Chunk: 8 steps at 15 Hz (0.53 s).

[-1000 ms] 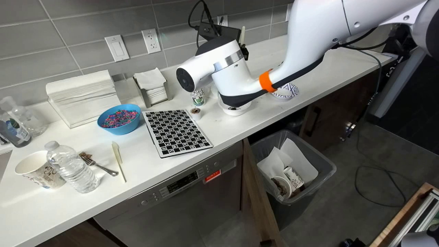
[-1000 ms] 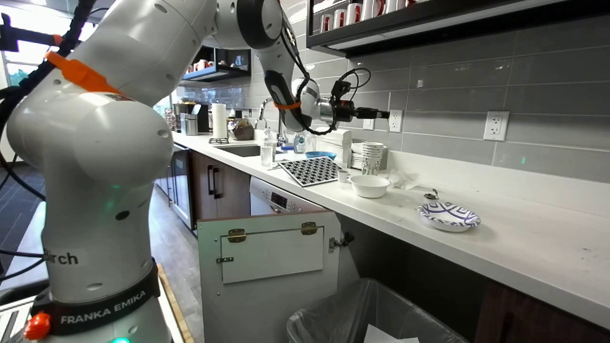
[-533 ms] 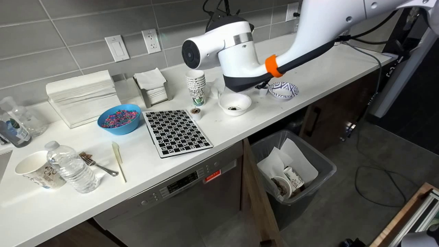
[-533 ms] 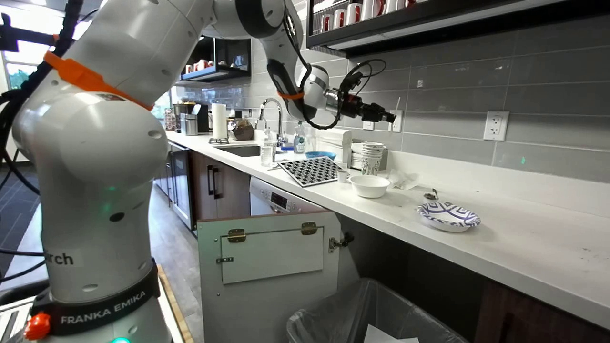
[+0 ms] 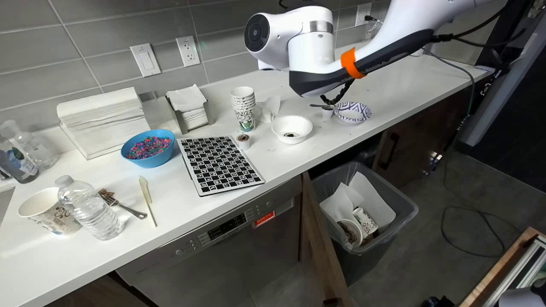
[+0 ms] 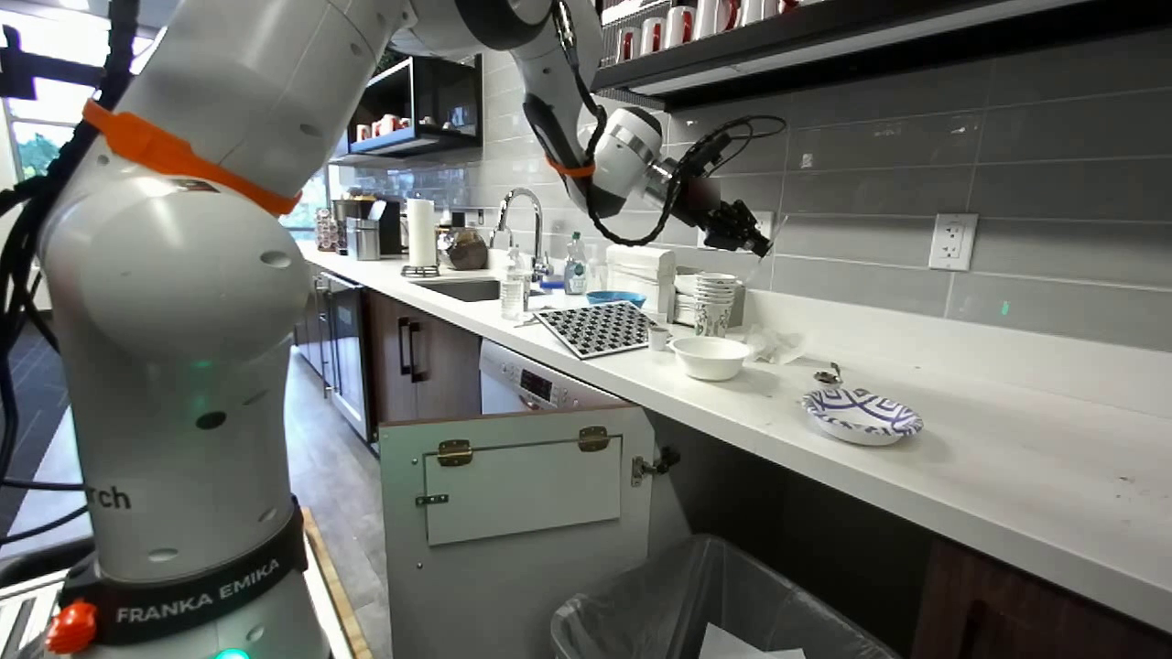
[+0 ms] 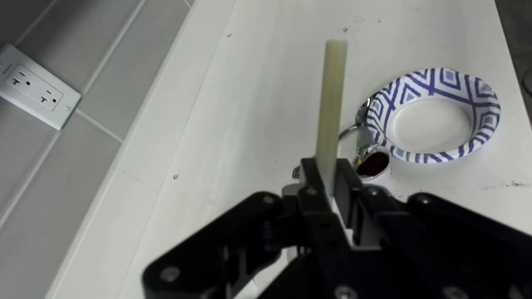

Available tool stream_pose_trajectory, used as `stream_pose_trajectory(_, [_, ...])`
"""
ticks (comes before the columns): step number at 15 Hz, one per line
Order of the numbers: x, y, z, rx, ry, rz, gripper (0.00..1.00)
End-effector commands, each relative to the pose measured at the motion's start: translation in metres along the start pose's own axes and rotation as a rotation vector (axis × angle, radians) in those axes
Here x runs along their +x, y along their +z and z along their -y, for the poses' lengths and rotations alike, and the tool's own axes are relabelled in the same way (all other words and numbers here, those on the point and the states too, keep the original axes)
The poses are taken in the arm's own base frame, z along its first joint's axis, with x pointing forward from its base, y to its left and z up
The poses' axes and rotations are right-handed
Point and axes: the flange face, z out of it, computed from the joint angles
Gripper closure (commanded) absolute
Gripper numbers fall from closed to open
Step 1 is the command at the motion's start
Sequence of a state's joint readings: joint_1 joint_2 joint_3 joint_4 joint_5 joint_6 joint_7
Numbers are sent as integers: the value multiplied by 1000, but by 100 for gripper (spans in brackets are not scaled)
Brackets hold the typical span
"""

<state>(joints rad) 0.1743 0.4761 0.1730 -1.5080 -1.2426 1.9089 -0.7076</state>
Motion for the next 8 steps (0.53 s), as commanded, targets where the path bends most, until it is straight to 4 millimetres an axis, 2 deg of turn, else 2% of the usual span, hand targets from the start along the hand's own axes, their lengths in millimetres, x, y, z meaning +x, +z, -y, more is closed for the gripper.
stream_pose_trajectory(1, [-8, 4, 11, 60, 69, -82, 96])
stream_pose_trajectory(5, [-15, 12, 19, 152, 162, -144, 96])
stream_pose_trajectory(8, [-22, 18, 23, 211, 297, -165, 96])
